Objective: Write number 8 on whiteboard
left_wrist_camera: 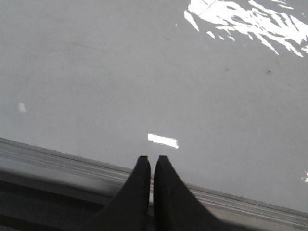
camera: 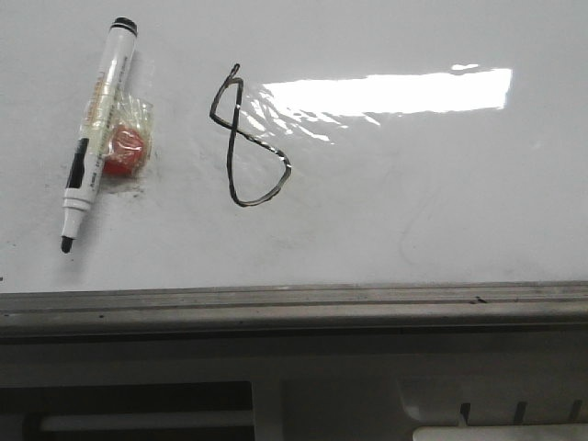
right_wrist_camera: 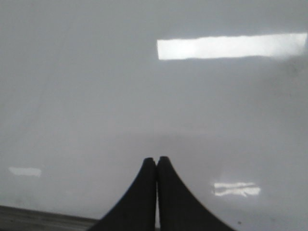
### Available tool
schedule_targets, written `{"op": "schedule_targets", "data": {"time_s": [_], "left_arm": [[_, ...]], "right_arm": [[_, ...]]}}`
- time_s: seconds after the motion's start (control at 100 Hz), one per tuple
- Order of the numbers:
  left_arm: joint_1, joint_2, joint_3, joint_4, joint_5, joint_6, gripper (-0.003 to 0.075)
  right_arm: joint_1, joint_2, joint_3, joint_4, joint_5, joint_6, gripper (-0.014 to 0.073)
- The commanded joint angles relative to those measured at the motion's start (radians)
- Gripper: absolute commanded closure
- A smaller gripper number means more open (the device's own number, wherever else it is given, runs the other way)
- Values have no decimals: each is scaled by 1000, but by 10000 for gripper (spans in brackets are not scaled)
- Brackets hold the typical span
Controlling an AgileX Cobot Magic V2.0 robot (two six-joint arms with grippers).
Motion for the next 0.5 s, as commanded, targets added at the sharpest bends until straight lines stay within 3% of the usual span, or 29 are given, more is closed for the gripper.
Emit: {"op": "schedule_targets", "data": {"time_s": [0.0, 0.32, 0.49], "left_arm": [[-6, -30, 31, 0, -38, -7, 741], [-6, -30, 31, 0, -38, -7, 741], [-6, -30, 31, 0, -38, -7, 741]], "right_arm": [[-13, -24, 13, -13, 28, -3, 657], [-17, -30, 13, -44, 182, -3, 657], [-17, -30, 13, -48, 182, -19, 657]]}}
